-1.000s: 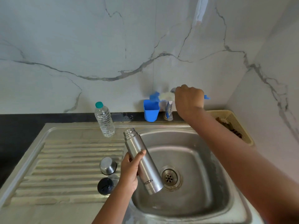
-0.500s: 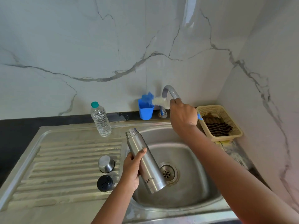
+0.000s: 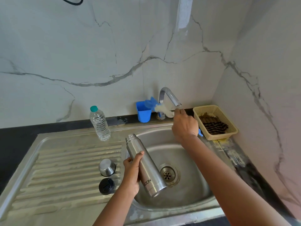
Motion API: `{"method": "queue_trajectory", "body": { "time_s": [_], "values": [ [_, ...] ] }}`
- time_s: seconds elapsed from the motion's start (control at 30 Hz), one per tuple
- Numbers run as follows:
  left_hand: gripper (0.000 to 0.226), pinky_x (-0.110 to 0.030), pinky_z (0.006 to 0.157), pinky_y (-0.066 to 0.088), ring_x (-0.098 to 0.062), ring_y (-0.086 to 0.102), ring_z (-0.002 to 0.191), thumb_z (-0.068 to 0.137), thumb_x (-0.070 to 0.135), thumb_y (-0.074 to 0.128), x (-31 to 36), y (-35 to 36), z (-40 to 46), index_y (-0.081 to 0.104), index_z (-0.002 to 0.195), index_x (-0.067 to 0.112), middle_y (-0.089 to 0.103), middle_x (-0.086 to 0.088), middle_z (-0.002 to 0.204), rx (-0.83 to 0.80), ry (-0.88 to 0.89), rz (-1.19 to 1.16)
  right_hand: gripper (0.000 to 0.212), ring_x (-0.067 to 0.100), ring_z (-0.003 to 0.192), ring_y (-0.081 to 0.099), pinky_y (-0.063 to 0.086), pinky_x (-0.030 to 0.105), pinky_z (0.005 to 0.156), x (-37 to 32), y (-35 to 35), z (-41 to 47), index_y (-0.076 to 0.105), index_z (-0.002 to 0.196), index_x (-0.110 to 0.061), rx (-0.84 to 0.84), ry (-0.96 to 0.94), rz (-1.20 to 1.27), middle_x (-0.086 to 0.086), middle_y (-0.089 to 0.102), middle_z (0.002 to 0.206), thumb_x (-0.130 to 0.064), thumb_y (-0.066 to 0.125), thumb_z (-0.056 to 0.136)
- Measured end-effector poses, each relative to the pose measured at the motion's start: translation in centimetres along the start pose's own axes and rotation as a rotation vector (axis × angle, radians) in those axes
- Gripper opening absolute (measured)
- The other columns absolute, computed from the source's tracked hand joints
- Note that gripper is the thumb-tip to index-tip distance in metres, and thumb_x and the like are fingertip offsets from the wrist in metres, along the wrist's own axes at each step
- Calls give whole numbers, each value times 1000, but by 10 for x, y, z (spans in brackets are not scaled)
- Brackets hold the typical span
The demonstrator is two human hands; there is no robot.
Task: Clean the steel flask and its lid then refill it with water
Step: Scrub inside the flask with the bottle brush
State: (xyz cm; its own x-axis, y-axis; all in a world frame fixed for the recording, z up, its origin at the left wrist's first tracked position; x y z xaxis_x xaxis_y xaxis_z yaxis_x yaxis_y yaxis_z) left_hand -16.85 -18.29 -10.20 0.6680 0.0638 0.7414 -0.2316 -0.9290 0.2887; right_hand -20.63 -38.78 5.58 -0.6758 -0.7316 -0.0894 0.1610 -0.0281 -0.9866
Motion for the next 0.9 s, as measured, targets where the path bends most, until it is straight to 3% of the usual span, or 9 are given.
{"method": "queue_trajectory", "body": {
  "time_s": [0.13, 0.3, 0.5, 0.67, 0.8, 0.9],
  "values": [
    [77, -44, 82, 54, -30, 63, 105, 70, 43, 84, -1, 0, -2, 40, 127, 16, 62, -15, 118, -32, -20, 47, 10, 26, 85, 58, 44, 36, 65, 25, 27, -25, 49, 105, -12, -132, 133, 401, 7, 61, 98, -12, 45, 96],
    [70, -49, 91, 54, -30, 64, 104, 72, 34, 84, 1, 0, -3, 40, 124, 19, 62, -15, 118, -62, 38, 93, 5, 15, 67, 55, 41, 31, 58, 53, 67, -93, 54, 89, -19, -258, 317, 807, 0, 62, 79, -21, 54, 94],
    [58, -46, 82, 56, -28, 65, 97, 79, 25, 80, 2, 5, -1, 41, 122, 20, 61, -14, 115, -81, 100, 96, 23, 12, 59, 50, 40, 33, 55, 51, 67, -146, 47, 76, -30, -99, 240, 722, -4, 58, 66, -32, 60, 95],
    [55, -42, 76, 55, -26, 64, 92, 80, 22, 79, 4, 10, -3, 43, 123, 20, 62, -13, 111, -102, 124, 70, 24, 15, 59, 54, 43, 33, 52, 48, 68, -157, 43, 76, -28, -47, 307, 625, -6, 58, 65, -27, 57, 96],
    [52, -38, 73, 52, -24, 64, 93, 78, 22, 79, 10, 11, -6, 47, 119, 21, 63, -14, 111, -140, 157, 87, 19, 14, 56, 53, 39, 32, 48, 35, 64, -164, 46, 80, -27, 18, 214, 588, -10, 56, 62, -25, 59, 93],
    [46, -35, 68, 52, -24, 65, 91, 81, 22, 77, 9, 10, -8, 50, 117, 19, 64, -15, 110, -154, 154, 86, 19, 15, 56, 53, 35, 31, 48, 32, 68, -167, 45, 79, -28, 17, 302, 624, -8, 55, 60, -26, 57, 95]
  ]
}}
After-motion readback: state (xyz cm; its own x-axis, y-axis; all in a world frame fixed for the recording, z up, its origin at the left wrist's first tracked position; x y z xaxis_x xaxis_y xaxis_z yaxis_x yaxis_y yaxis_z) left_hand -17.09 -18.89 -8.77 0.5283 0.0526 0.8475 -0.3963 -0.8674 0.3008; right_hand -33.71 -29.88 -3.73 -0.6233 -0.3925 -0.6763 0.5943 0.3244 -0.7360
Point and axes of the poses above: each hand's wrist, its own z-axis towards the middle knuckle, its own y-axis out of the palm, x = y × z, the point moved 5 cm from there along z, towards the middle knuckle
